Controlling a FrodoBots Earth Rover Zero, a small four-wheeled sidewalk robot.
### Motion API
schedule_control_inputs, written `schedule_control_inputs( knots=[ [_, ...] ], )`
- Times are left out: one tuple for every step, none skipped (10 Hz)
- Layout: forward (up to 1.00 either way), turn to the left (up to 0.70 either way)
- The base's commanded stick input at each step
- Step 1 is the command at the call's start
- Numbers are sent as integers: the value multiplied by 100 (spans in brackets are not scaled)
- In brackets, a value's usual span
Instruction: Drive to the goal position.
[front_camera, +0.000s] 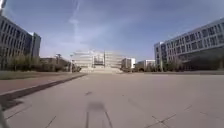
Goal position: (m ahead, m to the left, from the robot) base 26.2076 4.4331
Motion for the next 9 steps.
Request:
schedule_control_inputs(
  knots=[
    [70,0],
    [70,2],
    [70,33],
    [70,35],
    [70,35],
    [70,0],
    [70,0],
    [70,0],
    [70,0]
  ],
)
